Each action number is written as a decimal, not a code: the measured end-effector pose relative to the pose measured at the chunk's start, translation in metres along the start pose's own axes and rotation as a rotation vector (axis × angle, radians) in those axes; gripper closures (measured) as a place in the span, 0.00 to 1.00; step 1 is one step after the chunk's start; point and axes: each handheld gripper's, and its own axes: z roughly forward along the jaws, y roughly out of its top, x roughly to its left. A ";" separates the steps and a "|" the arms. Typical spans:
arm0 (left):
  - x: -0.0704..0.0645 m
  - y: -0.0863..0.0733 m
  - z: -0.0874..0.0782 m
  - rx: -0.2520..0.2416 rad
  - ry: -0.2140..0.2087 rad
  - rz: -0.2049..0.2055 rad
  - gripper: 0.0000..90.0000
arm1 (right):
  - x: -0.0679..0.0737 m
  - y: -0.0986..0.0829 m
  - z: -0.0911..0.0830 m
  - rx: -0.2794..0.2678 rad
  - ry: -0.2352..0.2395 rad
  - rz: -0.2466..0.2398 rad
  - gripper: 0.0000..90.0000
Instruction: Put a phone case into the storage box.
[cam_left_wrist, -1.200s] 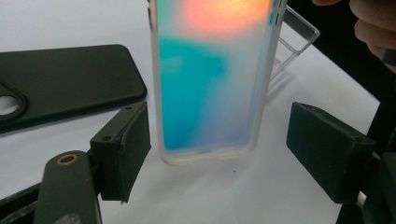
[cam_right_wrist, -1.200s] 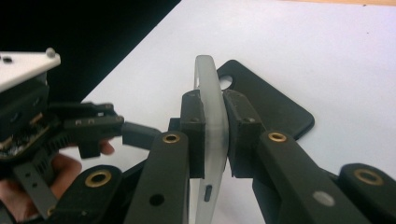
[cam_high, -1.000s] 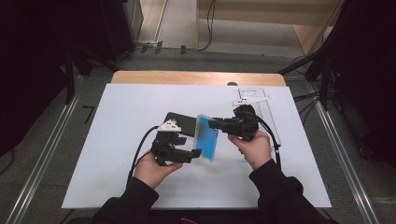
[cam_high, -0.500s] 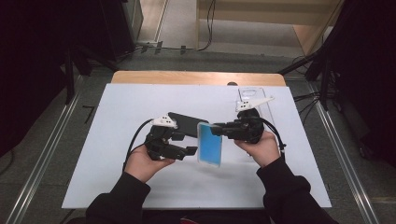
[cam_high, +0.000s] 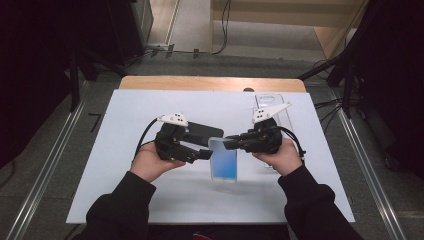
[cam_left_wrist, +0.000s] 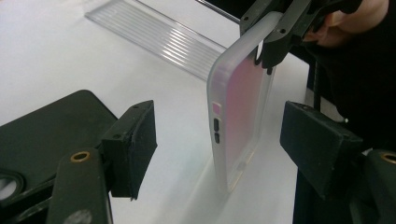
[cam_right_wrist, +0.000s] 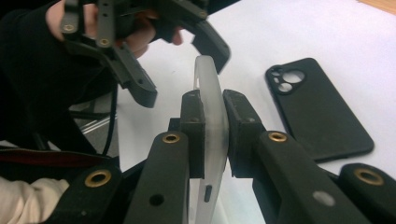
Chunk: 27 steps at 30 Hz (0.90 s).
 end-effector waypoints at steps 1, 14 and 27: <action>0.001 0.002 0.001 0.006 -0.012 0.006 0.30 | 0.000 0.000 0.000 0.000 0.006 0.000 0.86; 0.005 0.013 0.018 0.114 -0.118 0.077 0.45 | -0.001 0.000 0.004 0.012 0.073 -0.017 0.86; 0.012 0.008 0.018 0.168 -0.241 0.047 0.90 | 0.001 -0.001 0.009 0.027 0.116 -0.050 0.86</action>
